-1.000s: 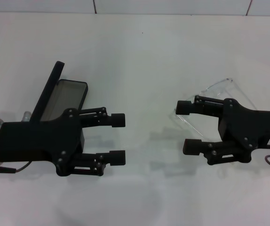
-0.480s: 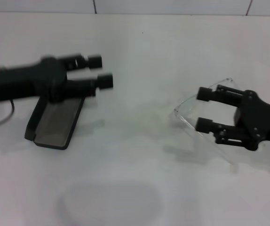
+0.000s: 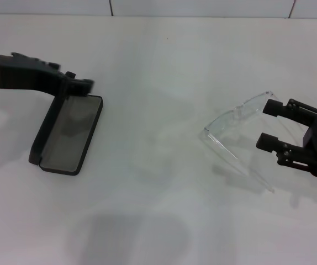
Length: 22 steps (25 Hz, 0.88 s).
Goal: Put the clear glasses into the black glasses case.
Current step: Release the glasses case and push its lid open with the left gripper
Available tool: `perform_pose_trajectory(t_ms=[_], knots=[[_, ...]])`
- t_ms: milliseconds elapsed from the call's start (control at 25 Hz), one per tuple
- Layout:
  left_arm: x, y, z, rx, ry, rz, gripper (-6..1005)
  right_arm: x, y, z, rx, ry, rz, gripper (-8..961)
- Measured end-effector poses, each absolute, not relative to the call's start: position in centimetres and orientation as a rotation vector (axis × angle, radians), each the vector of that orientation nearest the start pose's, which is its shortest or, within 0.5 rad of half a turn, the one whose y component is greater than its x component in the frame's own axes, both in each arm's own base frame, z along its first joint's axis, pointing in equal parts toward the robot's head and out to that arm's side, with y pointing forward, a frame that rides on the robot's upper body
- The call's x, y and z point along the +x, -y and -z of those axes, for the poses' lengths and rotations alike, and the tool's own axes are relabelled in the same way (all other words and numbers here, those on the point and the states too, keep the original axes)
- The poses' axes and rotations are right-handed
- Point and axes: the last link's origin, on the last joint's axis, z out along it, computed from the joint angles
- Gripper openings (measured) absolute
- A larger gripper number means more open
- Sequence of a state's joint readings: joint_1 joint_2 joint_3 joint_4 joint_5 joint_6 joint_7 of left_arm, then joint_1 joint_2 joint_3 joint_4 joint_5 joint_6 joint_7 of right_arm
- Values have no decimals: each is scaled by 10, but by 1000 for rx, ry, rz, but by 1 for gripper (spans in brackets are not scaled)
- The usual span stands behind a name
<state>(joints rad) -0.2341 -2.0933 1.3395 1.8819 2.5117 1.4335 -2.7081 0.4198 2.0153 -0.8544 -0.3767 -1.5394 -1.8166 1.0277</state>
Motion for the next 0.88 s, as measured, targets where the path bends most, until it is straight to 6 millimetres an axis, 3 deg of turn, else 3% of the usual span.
perform_pose_trajectory(t_ms=[160, 320, 600, 880], knots=[[-169, -322, -60, -2155, 913, -204, 761, 262, -274, -3, -2593, -378, -1265, 747], [-166, -325, -52, -2148, 897, -243, 758, 261, -275, -1, -2595, -372, -1258, 747], [-179, -341, -32, -2165, 974, -314, 754, 264, -276, -1, -2585, -384, -1237, 748], [-194, -349, -33, -2131, 1037, -336, 749, 265, -277, -1, -2578, -391, -1228, 748]])
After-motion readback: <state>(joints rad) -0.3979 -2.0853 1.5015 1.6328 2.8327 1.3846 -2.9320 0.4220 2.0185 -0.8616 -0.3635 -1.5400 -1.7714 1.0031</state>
